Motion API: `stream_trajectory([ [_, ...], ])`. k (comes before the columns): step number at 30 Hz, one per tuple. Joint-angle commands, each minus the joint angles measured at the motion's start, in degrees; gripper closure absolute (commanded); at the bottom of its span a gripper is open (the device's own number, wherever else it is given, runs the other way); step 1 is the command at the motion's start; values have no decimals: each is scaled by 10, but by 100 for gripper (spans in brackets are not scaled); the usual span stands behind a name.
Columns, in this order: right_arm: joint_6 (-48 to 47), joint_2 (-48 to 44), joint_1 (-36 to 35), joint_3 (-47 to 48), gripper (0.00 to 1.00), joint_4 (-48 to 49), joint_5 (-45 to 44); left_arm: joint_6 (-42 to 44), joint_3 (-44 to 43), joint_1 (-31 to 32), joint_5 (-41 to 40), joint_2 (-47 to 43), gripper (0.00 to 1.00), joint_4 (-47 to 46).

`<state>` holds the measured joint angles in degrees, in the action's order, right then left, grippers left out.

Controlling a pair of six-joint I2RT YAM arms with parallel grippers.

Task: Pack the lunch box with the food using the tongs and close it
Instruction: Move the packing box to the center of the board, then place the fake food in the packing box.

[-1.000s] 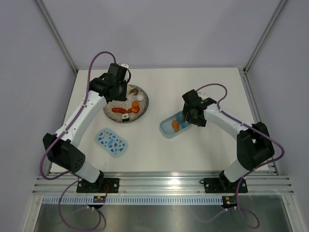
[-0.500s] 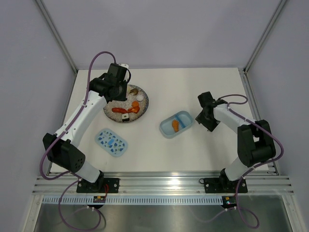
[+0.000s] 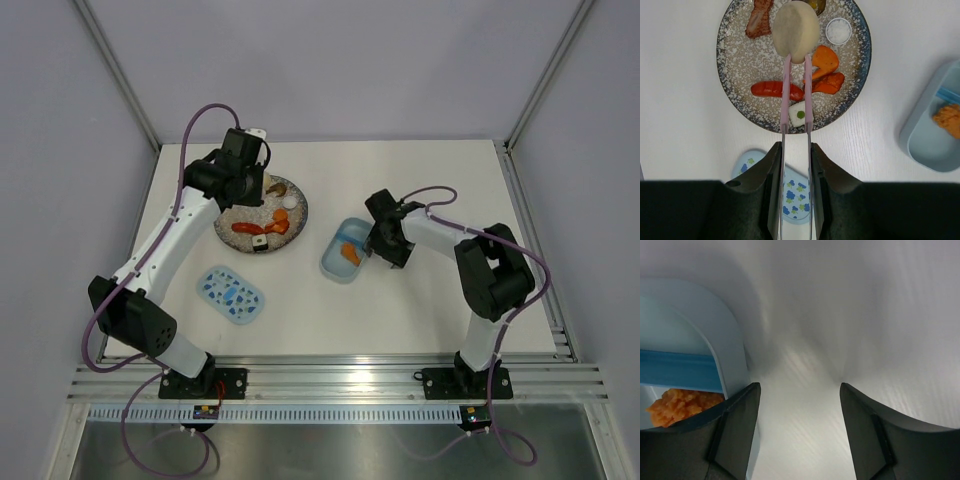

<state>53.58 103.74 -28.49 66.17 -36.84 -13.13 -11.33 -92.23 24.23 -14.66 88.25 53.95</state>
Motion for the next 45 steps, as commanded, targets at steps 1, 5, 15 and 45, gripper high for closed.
stream_trajectory([
  [1, -34, 30, -2, 80, 27, 28, 32, 5, -30, 0, 16, -4, 79, -27],
  [5, -121, 89, -2, 170, 24, 10, 28, 6, -23, 0, 37, -6, 79, -30],
  [15, -179, 43, 25, 160, 20, 48, 81, 3, -30, 6, 132, -6, 79, -44],
  [45, -142, -196, 93, -104, 20, 86, 35, -21, -63, 71, 219, 142, 79, -54],
])
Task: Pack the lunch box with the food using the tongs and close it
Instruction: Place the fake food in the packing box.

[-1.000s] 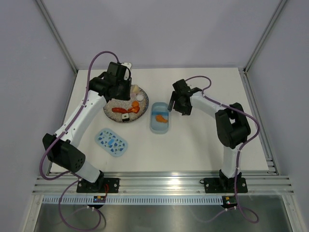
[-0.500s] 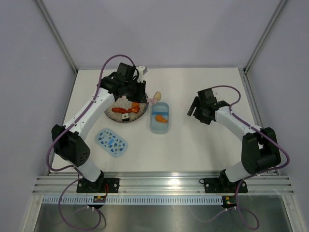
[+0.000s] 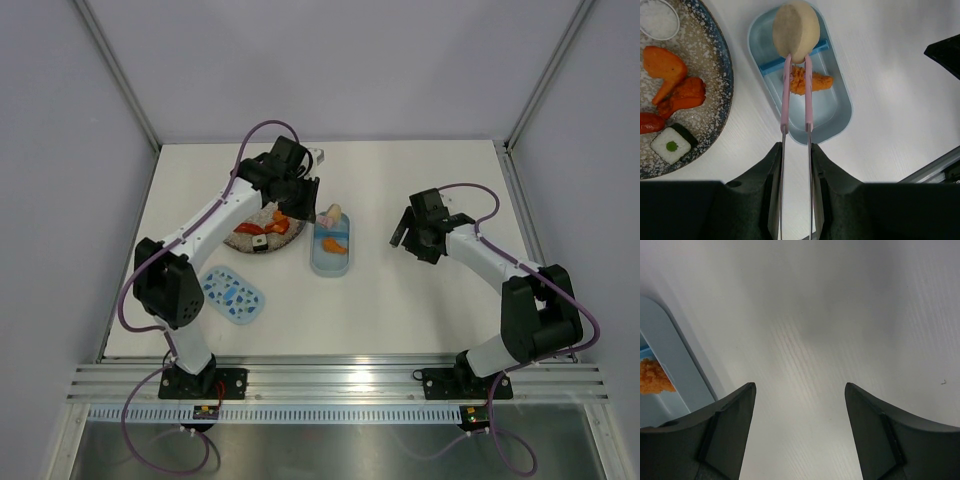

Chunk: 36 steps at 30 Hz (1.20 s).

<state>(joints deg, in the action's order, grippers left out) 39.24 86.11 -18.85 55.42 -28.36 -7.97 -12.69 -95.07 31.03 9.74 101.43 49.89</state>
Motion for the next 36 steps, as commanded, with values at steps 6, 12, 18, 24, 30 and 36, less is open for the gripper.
stream_trajectory([
  [6, 2, -19, -3, -3, 20, 3, -16, -12, -34, 4, -32, 25, 79, -16],
  [12, 4, -20, -3, -14, 20, 2, -17, -11, -32, 4, -25, 30, 75, -13],
  [18, 7, -16, -3, -15, 20, 6, -15, -13, -34, 5, -25, 35, 62, -10],
  [24, 7, -9, -3, -2, 20, 4, -11, -16, -34, 8, -21, 38, 58, -10],
  [30, 6, -4, -4, 0, 20, 6, -6, -16, -36, 10, -20, 27, 58, -7],
  [36, 7, -6, -3, -7, 20, 7, -6, -10, -50, 11, -21, -1, 58, 11],
])
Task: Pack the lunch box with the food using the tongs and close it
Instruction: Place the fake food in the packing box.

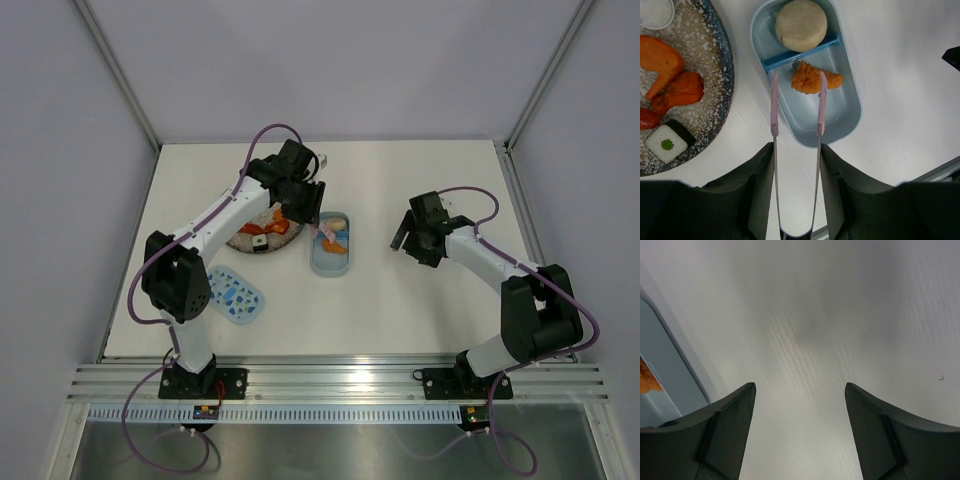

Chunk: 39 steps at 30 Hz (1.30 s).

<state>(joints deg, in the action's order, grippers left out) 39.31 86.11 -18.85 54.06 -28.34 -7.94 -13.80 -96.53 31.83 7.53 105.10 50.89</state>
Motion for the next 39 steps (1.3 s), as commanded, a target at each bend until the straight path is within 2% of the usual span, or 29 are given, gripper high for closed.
stream_trajectory([
  [1, 6, -8, -3, 6, 20, 7, -6, 1, -38, 2, 1, -49, 58, 3],
  [4, 6, -9, -3, 6, 20, 7, -5, 1, -42, 2, -1, -63, 60, 2],
  [9, 6, -10, -3, 8, 20, 7, 1, -10, -44, 2, 6, -68, 81, -14],
  [16, 7, -18, -3, 4, 20, 7, 2, -34, -35, 3, -3, -52, 100, -68],
  [28, 6, -23, -4, -1, 20, 3, 2, -45, -65, 2, -25, 8, 100, -106],
  [39, 2, -25, -3, -4, 20, -1, 1, -38, -28, 8, -37, 42, 100, -125],
])
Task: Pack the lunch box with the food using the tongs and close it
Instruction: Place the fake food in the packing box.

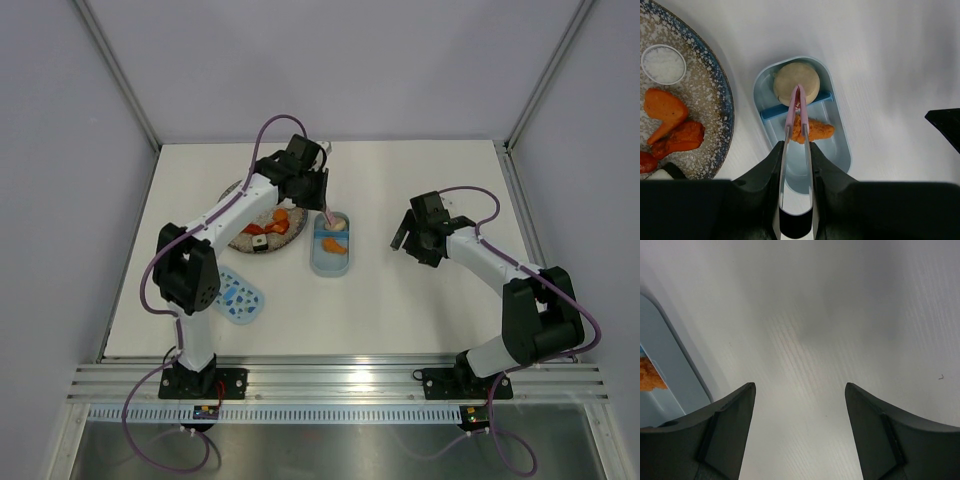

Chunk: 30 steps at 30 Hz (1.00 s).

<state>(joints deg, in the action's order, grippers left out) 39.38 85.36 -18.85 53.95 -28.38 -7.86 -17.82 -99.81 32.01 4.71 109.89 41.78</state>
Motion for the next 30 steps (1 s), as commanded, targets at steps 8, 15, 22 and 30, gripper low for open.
stream_trajectory([
  [8, -2, -12, -3, -5, 20, 3, 2, 12, 16, 8, -5, -11, 100, -31],
  [15, -1, -21, -4, -10, 20, 0, -4, 16, -4, 15, -5, 27, 100, -11],
  [22, 1, -28, -4, -22, 20, 4, -1, 38, -6, 16, -39, 32, 100, -6],
  [30, 3, -39, -3, -25, 20, 2, -2, 69, -28, 20, -36, -10, 100, 21],
])
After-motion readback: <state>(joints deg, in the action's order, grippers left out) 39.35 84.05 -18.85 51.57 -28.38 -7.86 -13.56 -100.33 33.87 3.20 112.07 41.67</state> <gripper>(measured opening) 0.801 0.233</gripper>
